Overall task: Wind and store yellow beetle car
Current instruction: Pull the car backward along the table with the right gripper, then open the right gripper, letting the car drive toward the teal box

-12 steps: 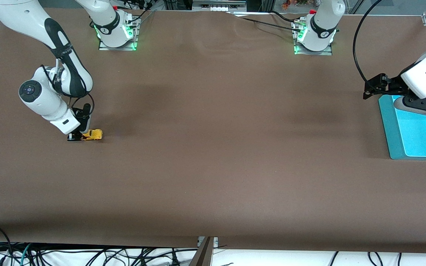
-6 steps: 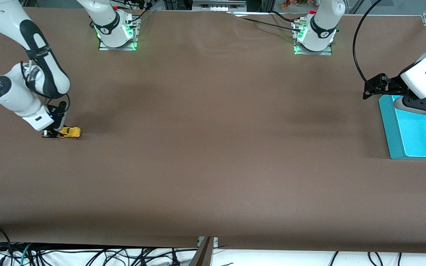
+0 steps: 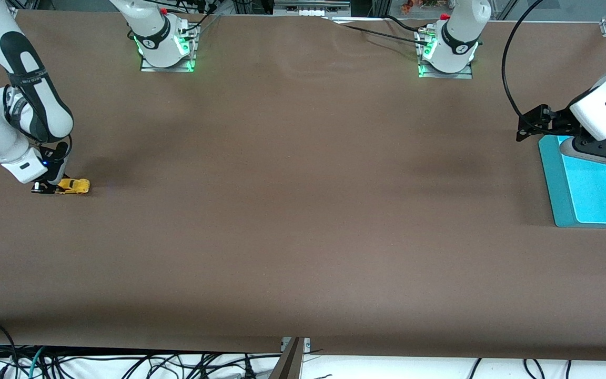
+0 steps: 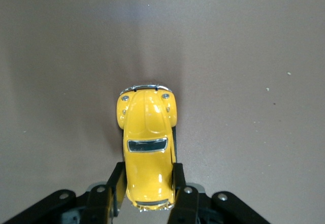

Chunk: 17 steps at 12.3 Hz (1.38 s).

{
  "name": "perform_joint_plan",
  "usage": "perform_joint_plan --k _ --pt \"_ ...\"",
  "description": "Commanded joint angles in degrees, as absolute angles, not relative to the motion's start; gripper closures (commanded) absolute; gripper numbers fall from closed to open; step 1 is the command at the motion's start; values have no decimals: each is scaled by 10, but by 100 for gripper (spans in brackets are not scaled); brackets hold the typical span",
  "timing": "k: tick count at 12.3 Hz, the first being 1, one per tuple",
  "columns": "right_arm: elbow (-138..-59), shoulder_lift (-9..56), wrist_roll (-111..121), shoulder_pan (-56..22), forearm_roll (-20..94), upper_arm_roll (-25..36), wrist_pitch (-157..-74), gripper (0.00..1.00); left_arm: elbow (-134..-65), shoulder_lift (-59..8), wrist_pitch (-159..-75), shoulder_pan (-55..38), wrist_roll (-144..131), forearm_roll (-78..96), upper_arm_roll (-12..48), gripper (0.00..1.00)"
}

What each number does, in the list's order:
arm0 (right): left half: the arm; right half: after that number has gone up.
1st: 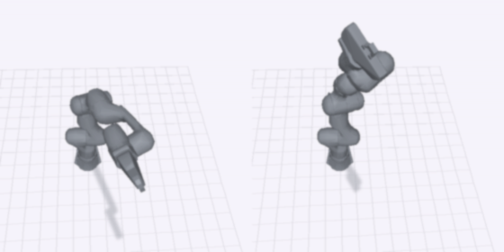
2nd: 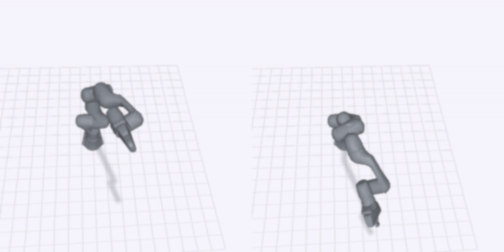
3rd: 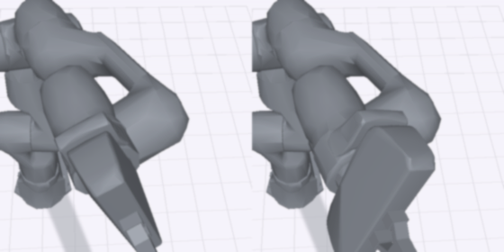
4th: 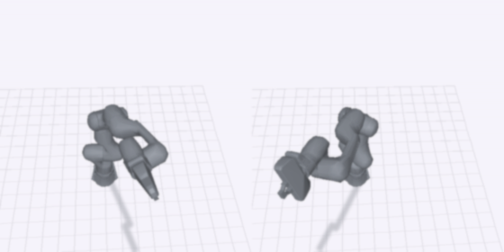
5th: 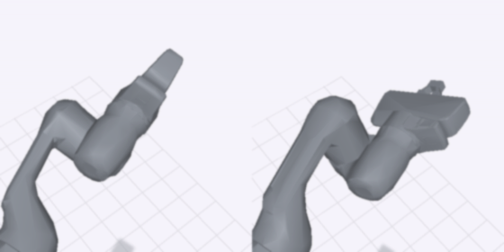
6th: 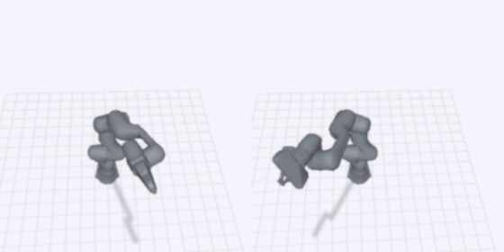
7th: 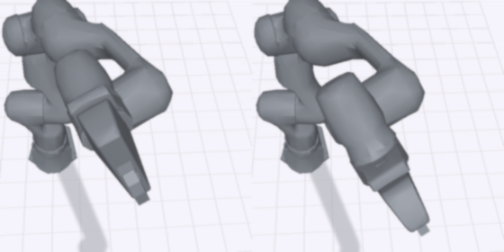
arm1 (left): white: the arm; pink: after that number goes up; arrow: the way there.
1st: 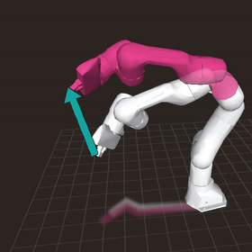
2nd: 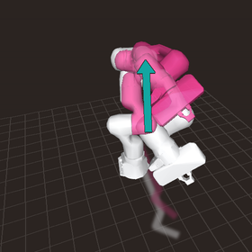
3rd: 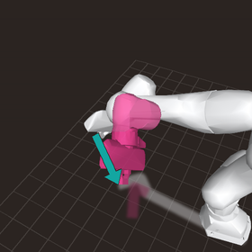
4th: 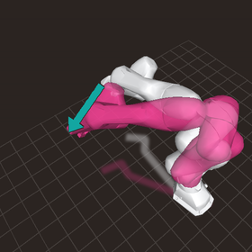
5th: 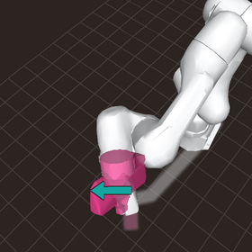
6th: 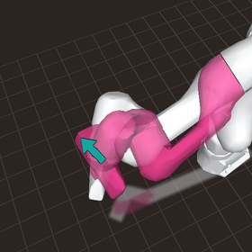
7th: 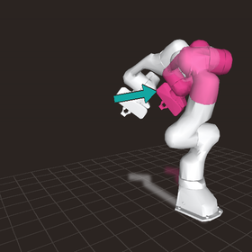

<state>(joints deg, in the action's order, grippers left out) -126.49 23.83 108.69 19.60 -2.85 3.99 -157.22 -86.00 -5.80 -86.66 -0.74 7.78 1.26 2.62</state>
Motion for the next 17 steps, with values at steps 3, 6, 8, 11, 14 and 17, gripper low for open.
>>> perform_joint_plan --k 3,6,8,11,14,17 --pt "-1198 264 1099 205 4 18 -1501 0 -844 -65 -856 -7 77 25 25 0" --pt "-1180 265 1099 205 5 18 -1477 0 -844 -65 -856 -8 78 25 25 0" --pt "-1179 264 1099 204 8 13 -1477 0 -844 -65 -856 -7 78 25 25 0" --pt "-1179 263 1095 203 15 11 -1477 0 -844 -65 -856 -8 78 25 25 0" --pt "-1174 256 1086 201 70 10 -1474 0 -844 -65 -856 -8 77 25 25 0" --pt "-1144 257 968 195 95 -10 -1449 0 -845 -65 -855 -9 76 25 25 0"
